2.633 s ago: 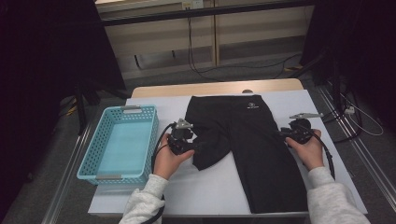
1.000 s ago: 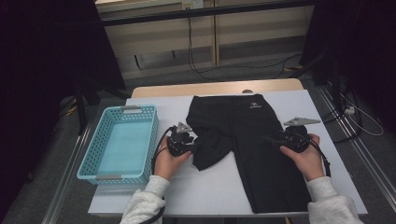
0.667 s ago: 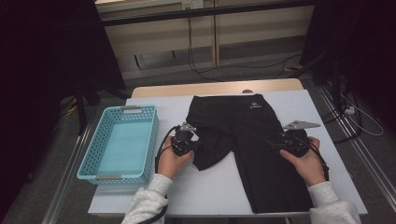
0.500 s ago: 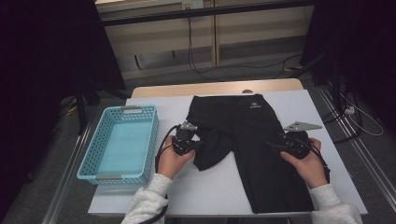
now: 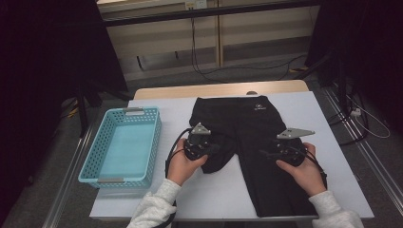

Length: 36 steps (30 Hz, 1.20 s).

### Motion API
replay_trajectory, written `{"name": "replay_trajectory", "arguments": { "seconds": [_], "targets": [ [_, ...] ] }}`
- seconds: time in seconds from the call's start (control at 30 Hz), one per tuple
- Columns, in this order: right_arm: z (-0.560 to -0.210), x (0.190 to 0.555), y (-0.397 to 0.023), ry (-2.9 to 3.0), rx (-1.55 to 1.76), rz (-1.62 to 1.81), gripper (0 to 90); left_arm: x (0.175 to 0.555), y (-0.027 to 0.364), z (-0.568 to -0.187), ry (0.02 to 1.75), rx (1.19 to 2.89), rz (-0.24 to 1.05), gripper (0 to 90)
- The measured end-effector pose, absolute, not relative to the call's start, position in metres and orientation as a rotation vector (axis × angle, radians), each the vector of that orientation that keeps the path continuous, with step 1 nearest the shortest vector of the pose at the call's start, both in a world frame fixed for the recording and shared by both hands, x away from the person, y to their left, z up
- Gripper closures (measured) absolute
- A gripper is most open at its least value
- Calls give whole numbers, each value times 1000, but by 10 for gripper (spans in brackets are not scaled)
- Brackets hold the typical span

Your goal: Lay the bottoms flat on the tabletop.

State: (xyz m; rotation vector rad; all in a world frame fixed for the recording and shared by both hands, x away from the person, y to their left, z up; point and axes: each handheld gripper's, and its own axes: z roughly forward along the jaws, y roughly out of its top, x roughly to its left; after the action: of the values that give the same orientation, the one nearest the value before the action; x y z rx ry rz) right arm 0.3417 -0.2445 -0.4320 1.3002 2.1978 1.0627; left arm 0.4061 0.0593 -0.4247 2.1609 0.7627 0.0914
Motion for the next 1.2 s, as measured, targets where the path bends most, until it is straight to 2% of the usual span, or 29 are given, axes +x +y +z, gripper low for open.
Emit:
{"name": "replay_trajectory", "arguments": {
  "seconds": [0.2, 0.37, 0.47, 0.77, 0.97, 1.1, 1.2],
  "targets": [
    [-432, 343, -230, 2237, 1247, 1071, 333, 408, 70, -420, 760, 2129, 143, 680],
    [-434, 346, -214, 2282, 1211, 1094, 332, 413, 86, -416, 781, 2087, 238, 428],
    [-434, 346, -203, 2308, 1181, 1111, 332, 416, 95, -415, 818, 2064, 241, 320],
    [-432, 351, -165, 2374, 1083, 1139, 325, 417, 119, -414, 887, 2032, 282, 232],
    [-436, 354, -133, 2443, 971, 1115, 352, 415, 127, -419, 925, 2038, 279, 192],
    [-439, 357, -121, 2463, 939, 1107, 386, 415, 130, -420, 932, 2042, 293, 180],
    [-440, 358, -115, 2466, 933, 1148, 448, 415, 131, -421, 948, 2039, 301, 176]
  ]
}}
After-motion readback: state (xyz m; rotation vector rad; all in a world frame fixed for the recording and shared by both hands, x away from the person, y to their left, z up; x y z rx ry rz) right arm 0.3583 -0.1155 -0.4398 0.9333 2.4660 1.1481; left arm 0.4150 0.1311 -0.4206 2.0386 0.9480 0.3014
